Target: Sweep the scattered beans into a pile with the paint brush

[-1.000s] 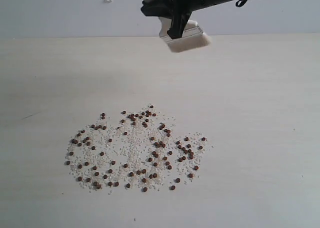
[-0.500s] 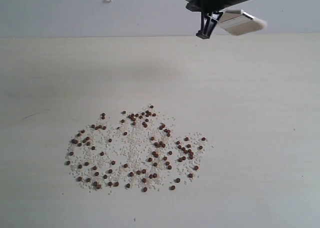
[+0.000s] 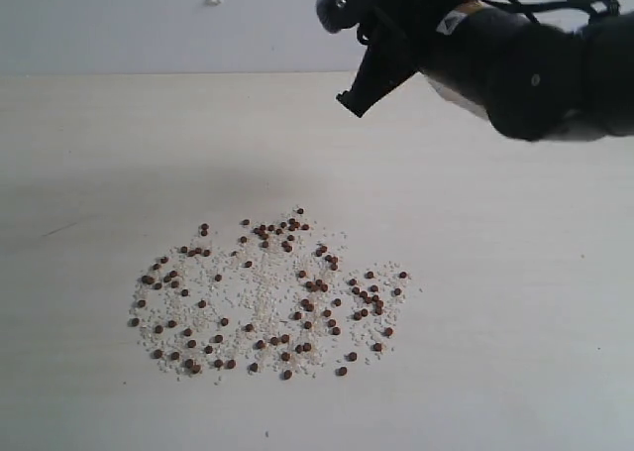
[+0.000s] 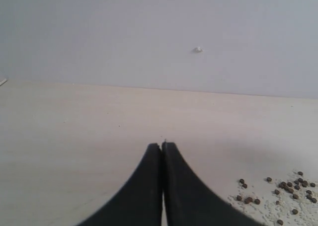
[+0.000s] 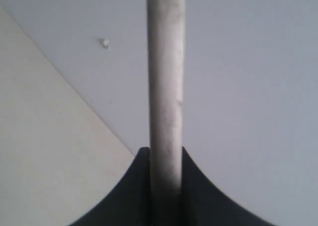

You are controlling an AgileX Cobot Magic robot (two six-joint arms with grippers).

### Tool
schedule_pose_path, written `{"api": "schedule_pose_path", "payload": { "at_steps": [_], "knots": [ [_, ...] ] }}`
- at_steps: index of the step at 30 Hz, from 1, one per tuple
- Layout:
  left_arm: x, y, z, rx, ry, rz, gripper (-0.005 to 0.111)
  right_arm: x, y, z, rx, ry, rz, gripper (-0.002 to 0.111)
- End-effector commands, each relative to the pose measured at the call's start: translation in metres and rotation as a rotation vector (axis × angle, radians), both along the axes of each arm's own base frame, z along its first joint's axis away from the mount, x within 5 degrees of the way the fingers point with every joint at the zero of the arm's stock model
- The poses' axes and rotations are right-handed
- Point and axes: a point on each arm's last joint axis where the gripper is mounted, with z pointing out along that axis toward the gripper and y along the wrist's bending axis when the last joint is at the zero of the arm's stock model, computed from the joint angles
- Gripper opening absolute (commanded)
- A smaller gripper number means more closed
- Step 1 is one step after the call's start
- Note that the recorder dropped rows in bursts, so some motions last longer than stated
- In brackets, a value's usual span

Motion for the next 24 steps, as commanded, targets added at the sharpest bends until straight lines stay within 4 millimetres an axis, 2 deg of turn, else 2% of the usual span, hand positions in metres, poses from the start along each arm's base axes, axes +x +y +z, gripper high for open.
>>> {"api": "schedule_pose_path", "payload": {
  "at_steps": [1, 4, 8, 13, 19, 24],
  "knots": [
    [0.0, -0.001, 0.0, -0.009, -0.004, -0.008, 0.0, -0.034, -0.012, -0.028, 0.104, -0.061, -0.141, 0.0],
    [0.0, -0.001, 0.0, -0.009, -0.004, -0.008, 0.0, -0.074, -0.009, -0.046, 0.133, -0.103, -0.221, 0.0],
    [0.0, -0.001, 0.0, -0.009, -0.004, -0.008, 0.0, -0.104, 0.003, -0.063, 0.151, -0.027, -0.286, 0.0],
    [0.0, -0.001, 0.0, -0.007, -0.004, -0.008, 0.0, -0.113, 0.017, -0.082, 0.106, -0.026, -0.248, 0.0],
    [0.0, -0.001, 0.0, -0.007, -0.004, -0.008, 0.0, -0.109, 0.02, -0.115, 0.088, 0.01, -0.296, 0.0],
    [0.0, -0.001, 0.0, -0.007, -0.004, -0.008, 0.0, -0.104, 0.03, -0.13, 0.063, 0.023, -0.302, 0.0]
  ]
}}
